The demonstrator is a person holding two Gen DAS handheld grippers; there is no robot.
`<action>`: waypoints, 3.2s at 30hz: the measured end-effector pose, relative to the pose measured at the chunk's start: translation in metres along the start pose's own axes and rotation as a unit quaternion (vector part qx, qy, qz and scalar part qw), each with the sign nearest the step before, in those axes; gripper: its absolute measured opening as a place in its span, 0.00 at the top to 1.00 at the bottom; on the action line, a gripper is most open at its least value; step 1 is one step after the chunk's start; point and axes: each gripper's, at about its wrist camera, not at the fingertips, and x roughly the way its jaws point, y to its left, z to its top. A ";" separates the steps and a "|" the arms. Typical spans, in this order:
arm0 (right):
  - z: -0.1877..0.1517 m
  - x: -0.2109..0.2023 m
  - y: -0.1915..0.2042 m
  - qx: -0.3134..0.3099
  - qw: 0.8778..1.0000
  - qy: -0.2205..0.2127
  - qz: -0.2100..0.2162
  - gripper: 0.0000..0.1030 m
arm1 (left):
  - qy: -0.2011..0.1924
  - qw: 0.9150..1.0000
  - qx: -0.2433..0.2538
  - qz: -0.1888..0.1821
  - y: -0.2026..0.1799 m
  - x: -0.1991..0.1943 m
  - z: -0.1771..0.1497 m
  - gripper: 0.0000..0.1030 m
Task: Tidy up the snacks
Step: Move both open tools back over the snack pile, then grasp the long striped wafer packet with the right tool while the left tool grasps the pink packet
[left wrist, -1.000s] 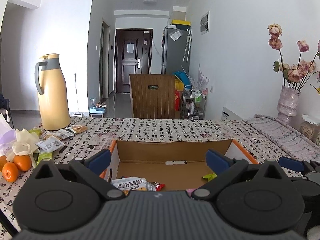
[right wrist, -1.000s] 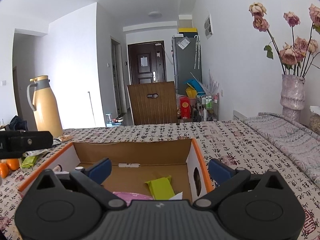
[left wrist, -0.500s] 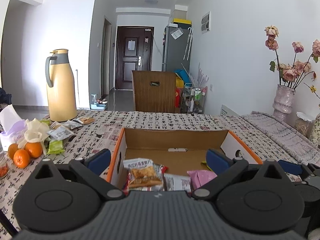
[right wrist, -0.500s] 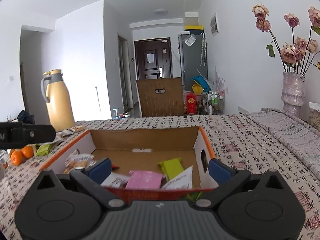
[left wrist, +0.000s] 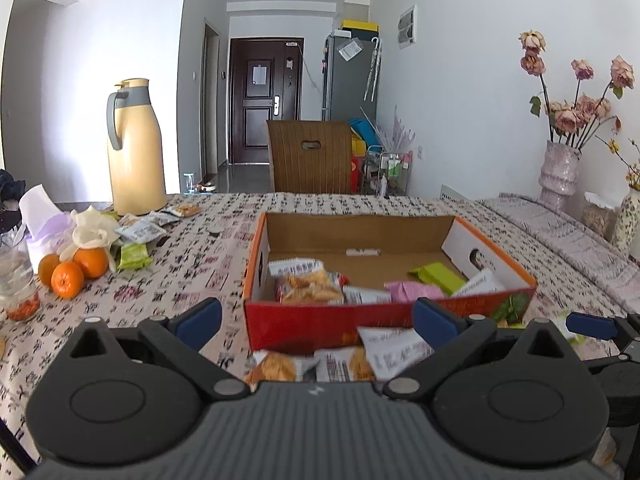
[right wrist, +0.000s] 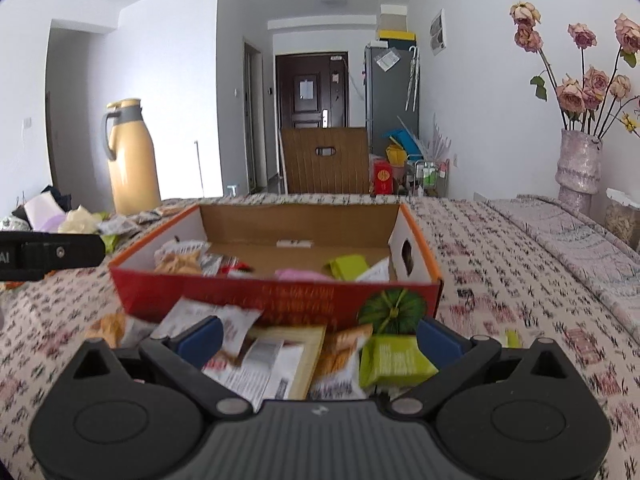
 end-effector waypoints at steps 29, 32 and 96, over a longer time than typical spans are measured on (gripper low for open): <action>-0.027 0.023 0.040 -0.013 0.996 0.086 0.030 0.25 | 0.068 0.997 -0.023 0.014 0.029 0.004 -0.051 0.00; -0.027 0.026 0.041 -0.012 0.996 0.087 0.031 0.26 | 0.069 0.997 -0.023 0.012 0.029 0.004 -0.051 0.00; -0.034 -0.014 -0.061 0.103 0.994 0.012 0.023 0.52 | 0.173 0.979 0.030 0.106 -0.078 0.073 -0.050 0.00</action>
